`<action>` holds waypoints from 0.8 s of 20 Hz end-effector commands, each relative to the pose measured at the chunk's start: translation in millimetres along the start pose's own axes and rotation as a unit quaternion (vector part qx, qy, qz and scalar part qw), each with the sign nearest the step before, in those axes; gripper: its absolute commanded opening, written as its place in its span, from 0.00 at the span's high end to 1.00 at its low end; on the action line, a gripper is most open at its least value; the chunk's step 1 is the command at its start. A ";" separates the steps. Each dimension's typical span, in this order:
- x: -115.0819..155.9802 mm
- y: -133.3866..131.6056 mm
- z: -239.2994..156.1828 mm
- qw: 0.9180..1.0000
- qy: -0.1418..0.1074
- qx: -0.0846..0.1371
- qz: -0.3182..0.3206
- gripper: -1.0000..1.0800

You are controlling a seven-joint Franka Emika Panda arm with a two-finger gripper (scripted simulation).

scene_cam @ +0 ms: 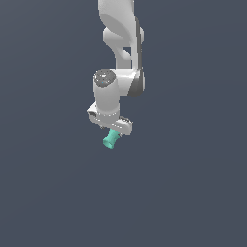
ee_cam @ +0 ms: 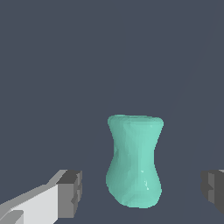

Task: Pick up the object and move it to a goal position.

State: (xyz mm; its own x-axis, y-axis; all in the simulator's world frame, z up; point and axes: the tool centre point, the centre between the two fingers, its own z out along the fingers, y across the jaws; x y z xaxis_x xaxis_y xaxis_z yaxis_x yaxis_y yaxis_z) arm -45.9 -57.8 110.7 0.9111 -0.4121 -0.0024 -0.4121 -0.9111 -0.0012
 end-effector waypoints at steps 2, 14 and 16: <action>-0.3 5.0 3.7 1.000 0.001 -0.001 0.013 0.04; -1.3 5.4 35.4 1.000 0.001 -0.001 0.012 0.04; -1.3 5.7 43.9 1.000 0.001 -0.001 0.013 0.04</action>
State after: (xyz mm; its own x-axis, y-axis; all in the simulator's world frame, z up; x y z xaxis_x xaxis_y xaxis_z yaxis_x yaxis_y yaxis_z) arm -49.3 -62.2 73.5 0.9007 -0.4344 -0.0007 -0.4344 -0.9007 0.0003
